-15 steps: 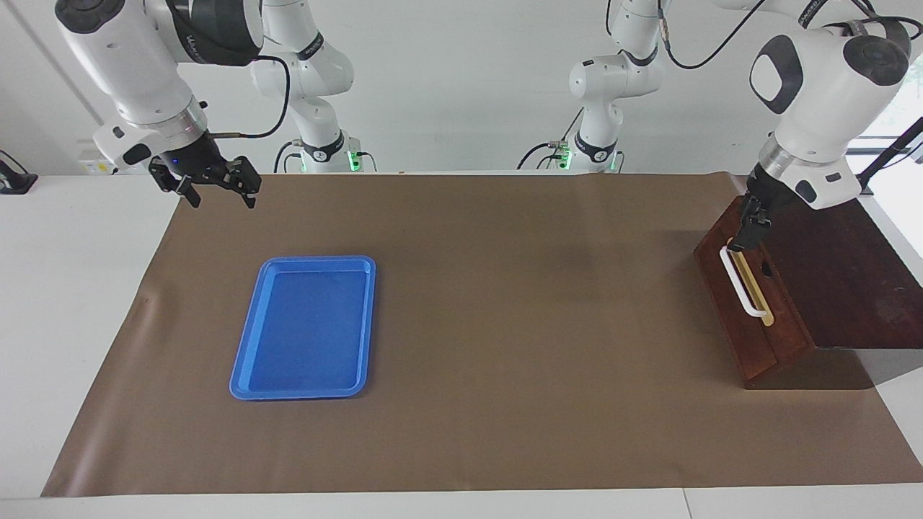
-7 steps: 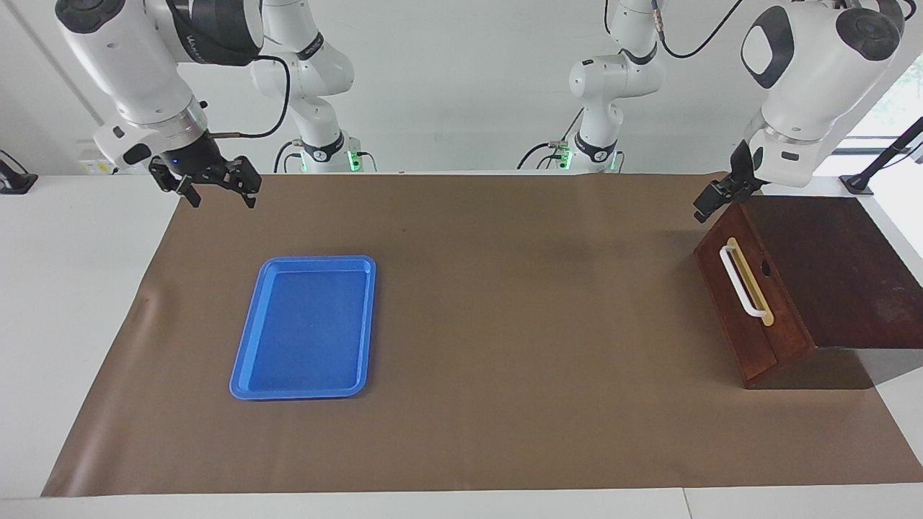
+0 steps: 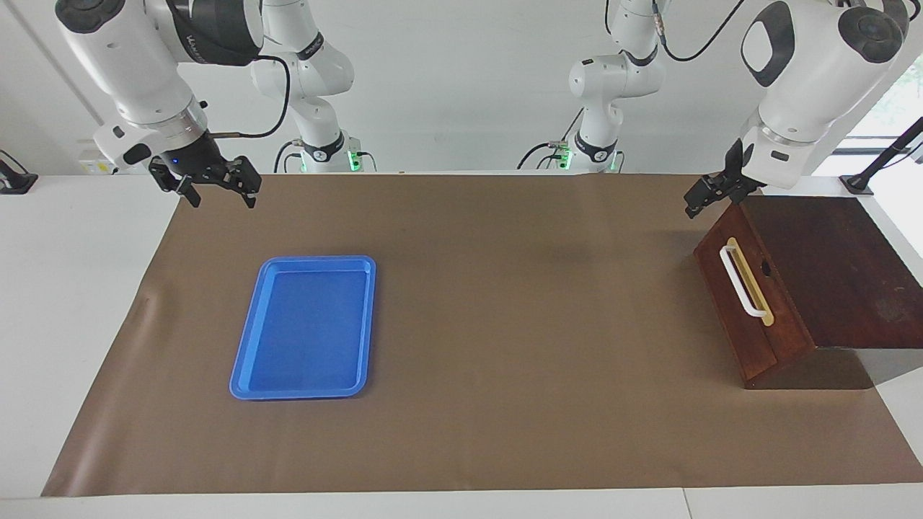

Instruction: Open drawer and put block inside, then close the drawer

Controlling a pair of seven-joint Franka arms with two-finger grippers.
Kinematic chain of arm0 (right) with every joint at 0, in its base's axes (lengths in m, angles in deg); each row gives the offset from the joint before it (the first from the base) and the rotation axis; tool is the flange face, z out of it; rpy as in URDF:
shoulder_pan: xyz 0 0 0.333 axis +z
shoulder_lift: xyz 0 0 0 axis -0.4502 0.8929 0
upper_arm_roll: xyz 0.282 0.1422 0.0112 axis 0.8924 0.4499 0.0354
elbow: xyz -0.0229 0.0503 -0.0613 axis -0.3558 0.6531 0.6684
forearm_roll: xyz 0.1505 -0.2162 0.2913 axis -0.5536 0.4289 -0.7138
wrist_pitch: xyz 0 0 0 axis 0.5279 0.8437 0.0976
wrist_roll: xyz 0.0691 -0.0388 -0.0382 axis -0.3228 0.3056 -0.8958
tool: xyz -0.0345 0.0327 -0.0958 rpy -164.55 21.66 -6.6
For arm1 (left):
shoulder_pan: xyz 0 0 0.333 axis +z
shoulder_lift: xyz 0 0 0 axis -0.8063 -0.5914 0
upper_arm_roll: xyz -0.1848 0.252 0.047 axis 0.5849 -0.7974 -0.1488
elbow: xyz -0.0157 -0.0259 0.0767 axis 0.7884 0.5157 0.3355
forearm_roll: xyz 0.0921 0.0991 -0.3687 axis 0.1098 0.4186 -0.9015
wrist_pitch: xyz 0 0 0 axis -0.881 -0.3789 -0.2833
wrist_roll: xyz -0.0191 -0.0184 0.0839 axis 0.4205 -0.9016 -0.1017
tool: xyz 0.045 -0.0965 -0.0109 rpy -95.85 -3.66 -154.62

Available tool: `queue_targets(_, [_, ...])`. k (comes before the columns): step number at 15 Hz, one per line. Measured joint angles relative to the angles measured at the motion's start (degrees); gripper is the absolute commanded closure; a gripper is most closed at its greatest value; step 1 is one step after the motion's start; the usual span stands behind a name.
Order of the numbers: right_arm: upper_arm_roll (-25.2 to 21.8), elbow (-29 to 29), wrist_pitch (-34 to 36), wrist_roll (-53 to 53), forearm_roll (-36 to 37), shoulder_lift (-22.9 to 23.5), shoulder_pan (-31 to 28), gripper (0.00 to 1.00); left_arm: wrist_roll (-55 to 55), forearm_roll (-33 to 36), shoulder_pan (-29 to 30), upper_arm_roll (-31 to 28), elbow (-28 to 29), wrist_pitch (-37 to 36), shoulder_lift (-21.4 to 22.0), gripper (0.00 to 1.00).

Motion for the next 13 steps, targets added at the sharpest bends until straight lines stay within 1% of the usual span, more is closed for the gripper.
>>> queue_targets(4, [0.0,0.0,0.0,0.0,0.0,0.0,0.0,0.00,4.9,-0.3,-0.1,0.3,-0.1,-0.1,0.1,0.00])
queue_targets(13, [0.0,0.0,0.0,0.0,0.0,0.0,0.0,0.00,5.6,-0.3,0.0,-0.1,-0.3,0.5,0.1,0.00])
